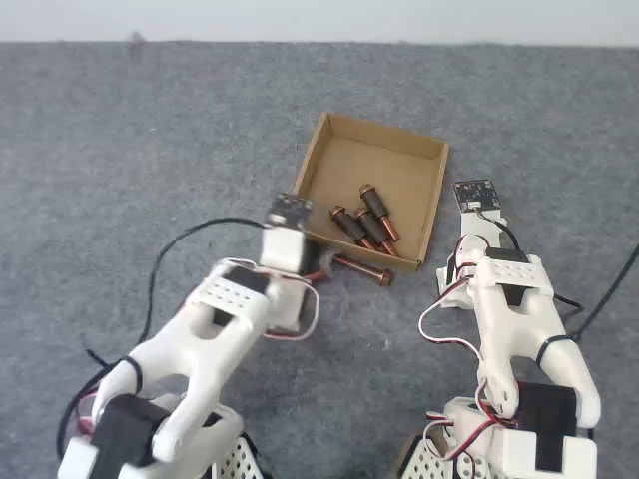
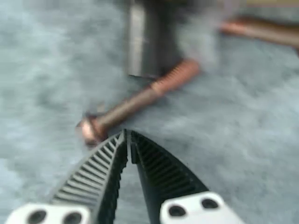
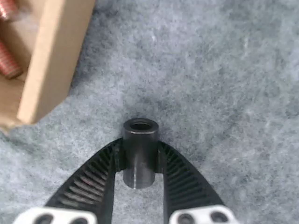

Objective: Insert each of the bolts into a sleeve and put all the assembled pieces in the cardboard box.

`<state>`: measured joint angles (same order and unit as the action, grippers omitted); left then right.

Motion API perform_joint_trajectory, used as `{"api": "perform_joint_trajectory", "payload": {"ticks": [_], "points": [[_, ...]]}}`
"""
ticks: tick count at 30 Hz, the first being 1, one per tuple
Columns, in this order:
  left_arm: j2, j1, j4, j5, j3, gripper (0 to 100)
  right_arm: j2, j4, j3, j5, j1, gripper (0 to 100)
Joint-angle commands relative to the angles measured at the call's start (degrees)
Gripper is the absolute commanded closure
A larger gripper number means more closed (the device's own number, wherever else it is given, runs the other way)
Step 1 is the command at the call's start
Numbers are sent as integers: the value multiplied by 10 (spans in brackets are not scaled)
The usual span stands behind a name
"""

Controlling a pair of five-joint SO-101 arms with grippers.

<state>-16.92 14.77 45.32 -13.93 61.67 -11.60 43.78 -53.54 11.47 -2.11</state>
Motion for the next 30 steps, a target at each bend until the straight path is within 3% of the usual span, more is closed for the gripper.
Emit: {"api": "perform_joint_trajectory", "payload": {"ticks": [1,5,8,12,19,25,30], "points": [[5,-67,0,-9,-36,990,-3,2,30,-6,-3,993],[6,-144,-61,-25,-44,990,-3,1,30,-6,-3,993],[4,-151,-85,-44,-44,988,-3,0,30,-5,-1,993],[-8,-104,-76,-46,-44,988,-3,-1,30,-5,0,993],[-145,16,77,-55,-53,987,-3,-1,30,-3,1,993],[-123,37,68,-145,-39,829,-3,-1,29,-2,1,993],[-23,8,21,-201,-77,840,-3,-1,29,-1,1,993]]}}
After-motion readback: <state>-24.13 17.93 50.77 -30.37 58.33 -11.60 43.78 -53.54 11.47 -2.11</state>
